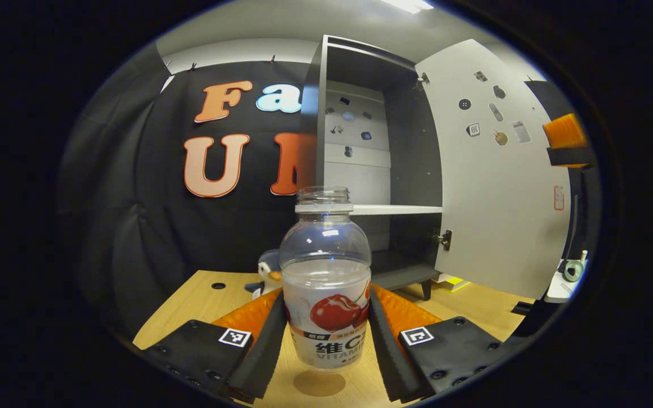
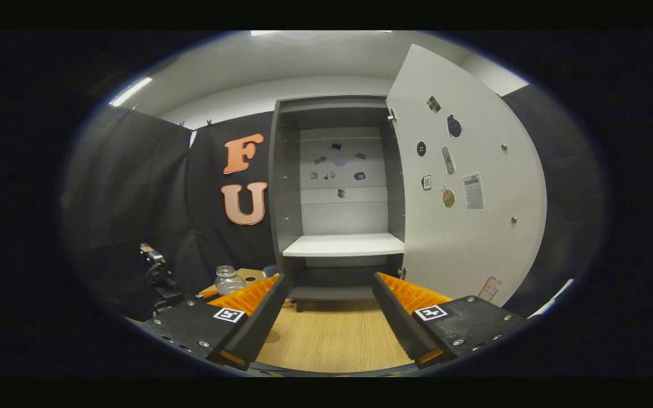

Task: Open the cabinet door with the right hand, grasp the bottle in the cabinet with the left hand and place it on the coaster, then close the cabinet door with the right hand.

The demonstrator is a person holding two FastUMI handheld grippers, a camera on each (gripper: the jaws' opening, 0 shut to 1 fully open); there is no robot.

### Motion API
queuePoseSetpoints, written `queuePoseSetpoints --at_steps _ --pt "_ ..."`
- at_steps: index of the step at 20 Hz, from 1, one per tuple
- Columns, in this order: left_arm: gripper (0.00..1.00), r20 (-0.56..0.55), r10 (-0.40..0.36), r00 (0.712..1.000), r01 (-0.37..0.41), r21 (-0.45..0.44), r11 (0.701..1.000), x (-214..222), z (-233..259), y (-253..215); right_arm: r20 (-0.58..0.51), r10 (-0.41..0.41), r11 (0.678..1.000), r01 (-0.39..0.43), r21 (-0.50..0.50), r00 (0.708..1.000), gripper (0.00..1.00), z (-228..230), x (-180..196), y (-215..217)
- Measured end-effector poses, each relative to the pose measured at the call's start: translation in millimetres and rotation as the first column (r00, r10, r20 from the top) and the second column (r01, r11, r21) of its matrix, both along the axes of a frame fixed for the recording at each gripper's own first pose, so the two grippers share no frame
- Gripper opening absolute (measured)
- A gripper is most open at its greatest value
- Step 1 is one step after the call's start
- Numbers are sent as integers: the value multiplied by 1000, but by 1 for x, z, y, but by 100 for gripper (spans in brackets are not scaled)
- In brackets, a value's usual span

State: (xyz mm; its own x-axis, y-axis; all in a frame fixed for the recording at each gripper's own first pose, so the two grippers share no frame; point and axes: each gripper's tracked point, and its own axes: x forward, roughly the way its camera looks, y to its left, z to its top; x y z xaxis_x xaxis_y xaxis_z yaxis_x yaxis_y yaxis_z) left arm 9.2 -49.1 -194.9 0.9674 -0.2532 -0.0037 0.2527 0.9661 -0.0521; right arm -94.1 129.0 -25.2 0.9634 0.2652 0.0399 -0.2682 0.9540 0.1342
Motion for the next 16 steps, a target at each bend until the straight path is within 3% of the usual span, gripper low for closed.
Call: queuePoseSetpoints --at_steps 7,16 --pt "81 -23 13 1000 -11 78 997 4 -74 -2 5 -60 997 61 -44 998 93 -1 5 3" --pt "81 -45 48 998 -46 37 998 17 -115 5 16 -120 989 121 -88 993 93 -14 22 2"
